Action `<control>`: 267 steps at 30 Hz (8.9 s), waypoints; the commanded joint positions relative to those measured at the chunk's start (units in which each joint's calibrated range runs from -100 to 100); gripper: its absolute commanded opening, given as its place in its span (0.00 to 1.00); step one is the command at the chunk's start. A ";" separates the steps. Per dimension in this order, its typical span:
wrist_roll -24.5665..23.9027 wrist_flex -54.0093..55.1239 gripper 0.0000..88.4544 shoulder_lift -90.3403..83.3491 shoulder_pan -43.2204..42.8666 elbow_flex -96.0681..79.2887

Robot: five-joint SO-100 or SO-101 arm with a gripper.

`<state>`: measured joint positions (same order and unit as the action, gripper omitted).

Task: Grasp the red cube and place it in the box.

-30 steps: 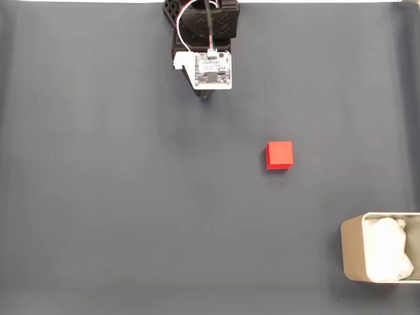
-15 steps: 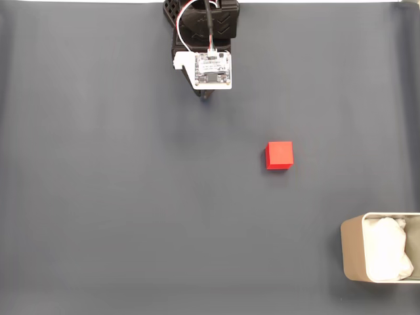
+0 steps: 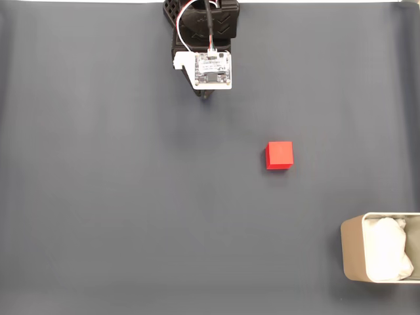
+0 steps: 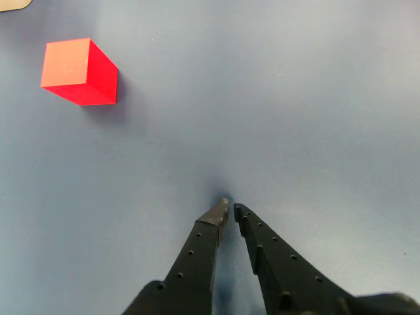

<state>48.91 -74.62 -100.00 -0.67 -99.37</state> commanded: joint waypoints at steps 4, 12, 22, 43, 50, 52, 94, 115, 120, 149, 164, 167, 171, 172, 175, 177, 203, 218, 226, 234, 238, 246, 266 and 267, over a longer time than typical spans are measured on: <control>-0.49 2.49 0.00 0.09 0.67 -0.45; -0.98 9.87 0.00 0.09 1.09 -0.45; -0.83 21.18 0.00 0.87 2.51 0.28; -1.03 32.33 0.00 18.63 2.51 21.08; -0.34 28.80 0.01 28.34 1.45 31.30; -0.34 27.08 0.01 30.76 0.74 34.31; 4.59 12.82 0.30 48.18 -19.29 55.39; 5.37 21.02 0.40 56.15 -17.87 56.03; 4.84 22.41 0.42 58.58 -17.80 55.57; 3.86 35.85 0.46 71.75 -17.30 49.82; 3.71 40.93 0.46 77.04 -17.30 48.27; 3.61 42.57 0.46 77.12 -17.30 46.72; 3.52 45.11 0.46 76.86 -17.30 44.35; 3.52 45.52 0.46 76.86 -17.30 43.89; 3.37 46.51 0.46 76.86 -17.30 42.89; 3.32 46.92 0.46 76.86 -17.30 42.43; 2.78 52.08 0.46 86.14 -17.66 47.54; 3.08 52.98 0.46 86.57 -19.08 47.82; 2.34 52.74 0.46 85.70 -20.85 47.45; 2.05 52.74 0.46 85.27 -21.99 47.54; 1.90 52.74 0.46 85.18 -22.41 47.82; 2.10 53.23 0.46 85.01 -23.20 48.18; 2.15 59.46 0.47 85.79 -24.69 48.55; 2.15 59.54 0.47 85.88 -24.76 48.55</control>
<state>51.55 -16.31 -12.90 -24.63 -54.70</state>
